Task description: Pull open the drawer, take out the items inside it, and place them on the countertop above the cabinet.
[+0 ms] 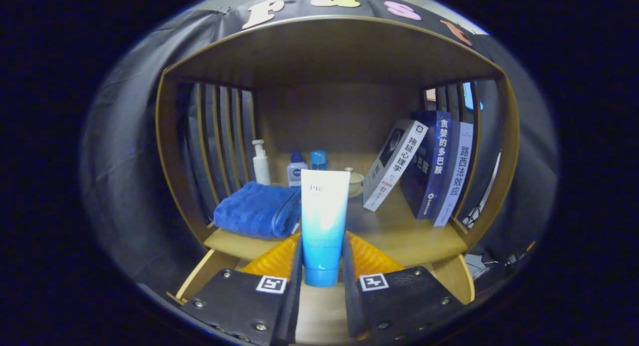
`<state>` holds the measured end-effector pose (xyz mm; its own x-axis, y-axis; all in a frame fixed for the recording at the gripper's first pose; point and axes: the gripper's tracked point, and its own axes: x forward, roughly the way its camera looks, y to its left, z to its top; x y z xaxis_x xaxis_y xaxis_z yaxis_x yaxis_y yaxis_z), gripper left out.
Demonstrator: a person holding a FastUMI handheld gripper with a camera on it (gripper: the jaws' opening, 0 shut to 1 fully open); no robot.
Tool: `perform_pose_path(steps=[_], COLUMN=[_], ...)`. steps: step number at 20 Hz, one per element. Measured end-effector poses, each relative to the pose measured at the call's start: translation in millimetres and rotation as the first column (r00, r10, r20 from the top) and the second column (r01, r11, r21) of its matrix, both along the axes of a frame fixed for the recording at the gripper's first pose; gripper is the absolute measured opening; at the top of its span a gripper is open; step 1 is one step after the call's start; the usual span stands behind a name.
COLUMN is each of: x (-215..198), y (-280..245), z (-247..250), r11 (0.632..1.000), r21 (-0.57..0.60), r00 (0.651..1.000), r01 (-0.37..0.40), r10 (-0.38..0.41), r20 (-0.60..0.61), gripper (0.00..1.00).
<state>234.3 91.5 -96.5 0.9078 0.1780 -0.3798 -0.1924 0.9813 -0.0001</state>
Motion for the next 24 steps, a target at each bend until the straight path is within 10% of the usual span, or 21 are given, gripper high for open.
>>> perform_pose_path(steps=[24], x=[85.8], y=[-2.2], z=[-101.8], r11=[0.996], r21=[-0.03], r00=[0.989], r01=[0.088], r10=[-0.091], r20=[-0.115], gripper=[0.43])
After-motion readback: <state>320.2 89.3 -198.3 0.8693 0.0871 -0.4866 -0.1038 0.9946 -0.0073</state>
